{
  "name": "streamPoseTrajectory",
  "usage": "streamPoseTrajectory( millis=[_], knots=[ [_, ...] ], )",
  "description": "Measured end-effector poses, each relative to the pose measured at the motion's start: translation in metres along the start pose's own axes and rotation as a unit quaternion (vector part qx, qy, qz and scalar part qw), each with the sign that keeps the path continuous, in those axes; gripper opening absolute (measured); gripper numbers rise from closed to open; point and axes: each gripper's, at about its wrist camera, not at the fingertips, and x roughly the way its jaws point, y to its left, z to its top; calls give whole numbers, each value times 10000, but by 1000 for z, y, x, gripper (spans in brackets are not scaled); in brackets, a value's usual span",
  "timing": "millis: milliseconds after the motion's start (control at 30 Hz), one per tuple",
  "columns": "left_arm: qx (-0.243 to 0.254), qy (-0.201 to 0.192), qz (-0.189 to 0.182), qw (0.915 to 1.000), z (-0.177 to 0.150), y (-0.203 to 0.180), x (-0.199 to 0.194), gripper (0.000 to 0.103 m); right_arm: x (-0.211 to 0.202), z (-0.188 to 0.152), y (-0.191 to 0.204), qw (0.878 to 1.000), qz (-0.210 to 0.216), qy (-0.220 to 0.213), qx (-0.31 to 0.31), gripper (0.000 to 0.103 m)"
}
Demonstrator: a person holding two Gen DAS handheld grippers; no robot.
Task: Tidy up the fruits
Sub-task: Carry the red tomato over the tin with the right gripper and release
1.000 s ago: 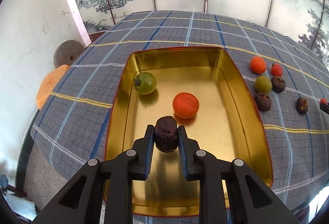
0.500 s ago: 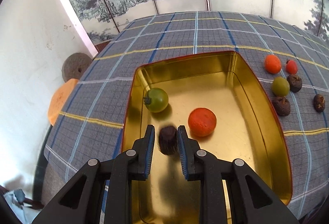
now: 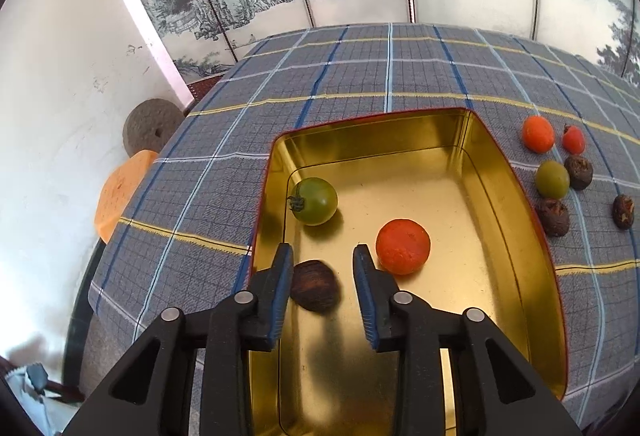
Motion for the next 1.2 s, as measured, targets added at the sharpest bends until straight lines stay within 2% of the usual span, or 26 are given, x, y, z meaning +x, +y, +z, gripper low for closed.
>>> streamPoseTrajectory(
  millis=[233, 400, 533, 667, 933, 1200],
  knots=[
    [-392, -302, 21, 9988, -11, 8, -28, 51, -9, 13, 29, 9994, 285, -100, -169, 28],
    [-957, -485, 28, 9942, -25, 29, -49, 52, -10, 25, 71, 9963, 734, -138, -421, 28],
    [-1269, -592, 232, 9899, -41, 51, -63, 52, -6, 35, 113, 9906, 1163, -139, -711, 28],
    [-1239, -622, 443, 9894, -55, 63, -74, 52, 8, 44, 160, 9811, 1648, -41, -1012, 29],
    [-975, -715, 514, 9913, -71, 60, -91, 52, 57, 48, 249, 9572, 2443, 474, -1475, 29],
    [-1011, -775, 404, 9910, -74, 63, -99, 52, 97, 47, 303, 9442, 2639, 885, -1761, 29]
  ],
)
